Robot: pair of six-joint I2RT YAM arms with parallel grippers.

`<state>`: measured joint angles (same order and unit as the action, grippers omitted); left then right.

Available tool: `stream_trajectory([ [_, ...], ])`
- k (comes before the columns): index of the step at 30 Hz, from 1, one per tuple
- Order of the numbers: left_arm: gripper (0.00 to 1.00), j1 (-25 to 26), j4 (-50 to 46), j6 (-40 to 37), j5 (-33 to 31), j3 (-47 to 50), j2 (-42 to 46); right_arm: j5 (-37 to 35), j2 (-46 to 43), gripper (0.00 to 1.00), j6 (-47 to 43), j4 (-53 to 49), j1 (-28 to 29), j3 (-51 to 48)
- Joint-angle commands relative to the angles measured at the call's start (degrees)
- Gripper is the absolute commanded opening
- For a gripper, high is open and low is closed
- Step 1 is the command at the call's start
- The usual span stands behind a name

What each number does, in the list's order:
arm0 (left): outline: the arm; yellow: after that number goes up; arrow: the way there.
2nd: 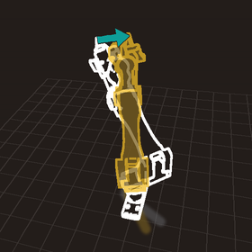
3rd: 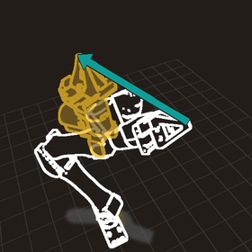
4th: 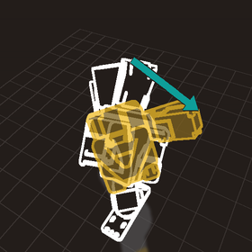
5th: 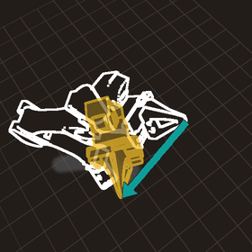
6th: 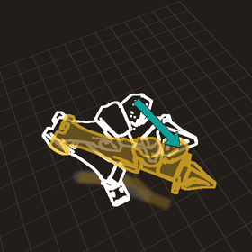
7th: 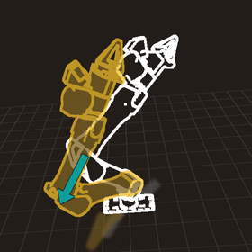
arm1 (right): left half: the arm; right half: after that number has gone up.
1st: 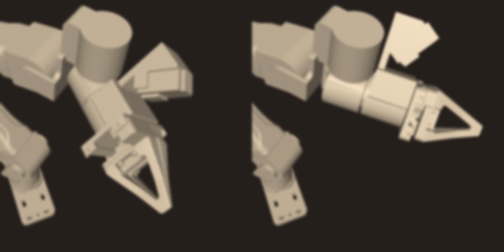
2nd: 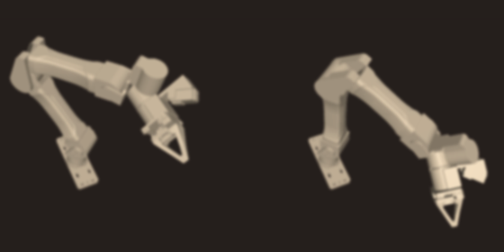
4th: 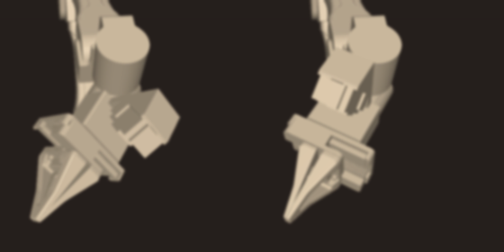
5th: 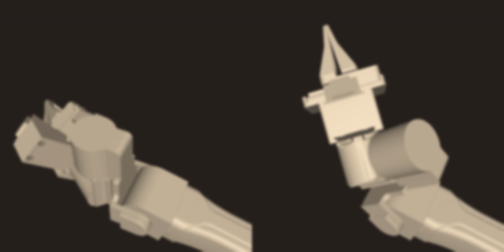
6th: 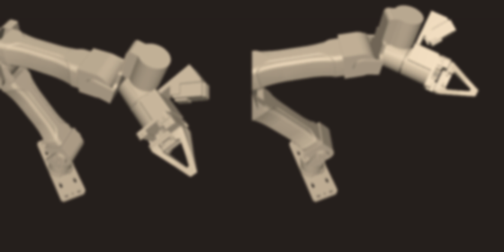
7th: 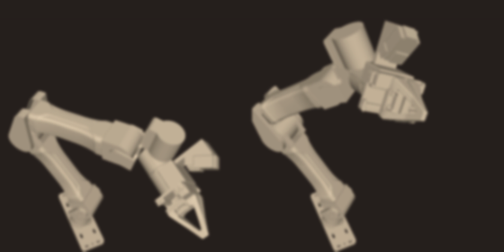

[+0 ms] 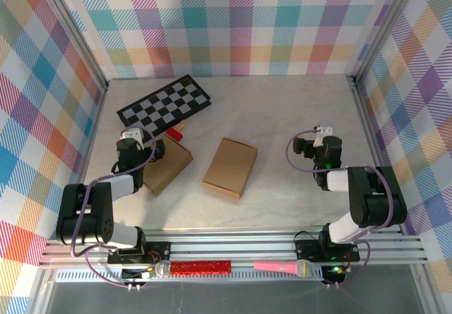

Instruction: Fold the paper box

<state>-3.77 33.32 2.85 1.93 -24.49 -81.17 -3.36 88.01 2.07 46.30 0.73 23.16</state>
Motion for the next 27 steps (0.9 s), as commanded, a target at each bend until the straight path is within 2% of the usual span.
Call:
stream_trajectory([
  [1, 1.0, 2.5, 4.8, -0.7, -1.2, -1.8, -2.2, 1.1, -0.1, 0.99, -0.6, 1.8, -0.2, 0.0],
  [4, 1.0, 5.2, 10.8, -3.6, -2.1, -0.8, -7.3, 1.0, -0.1, 0.99, -0.6, 1.8, -0.2, 0.0],
  [6, 1.0, 7.2, 18.9, -5.8, -3.6, 1.8, -9.9, 1.1, -0.1, 0.99, -0.6, 1.7, -0.2, 0.0],
  [7, 1.0, 7.4, 16.1, -5.2, -5.0, 1.8, -8.3, 1.1, -0.2, 0.99, -0.5, 1.7, -0.2, 0.0],
  [9, 1.0, 7.4, 21.1, -4.6, -6.7, 3.7, -9.0, 1.1, -0.1, 0.99, -0.6, 1.8, -0.2, 0.0],
  [12, 1.0, 6.8, 19.3, -3.8, -6.8, 2.4, -9.2, 1.1, -0.1, 0.99, -0.6, 1.7, -0.2, 0.0],
  [13, 1.0, 6.5, 15.0, -3.0, -7.4, 0.6, -9.0, 1.1, -0.1, 0.99, -0.6, 1.8, -0.1, 0.0],
  [27, 1.0, 6.9, 15.7, -3.3, -8.0, 0.8, -9.2, 0.9, -0.2, 0.99, -0.6, 1.9, -0.1, 0.0],
])
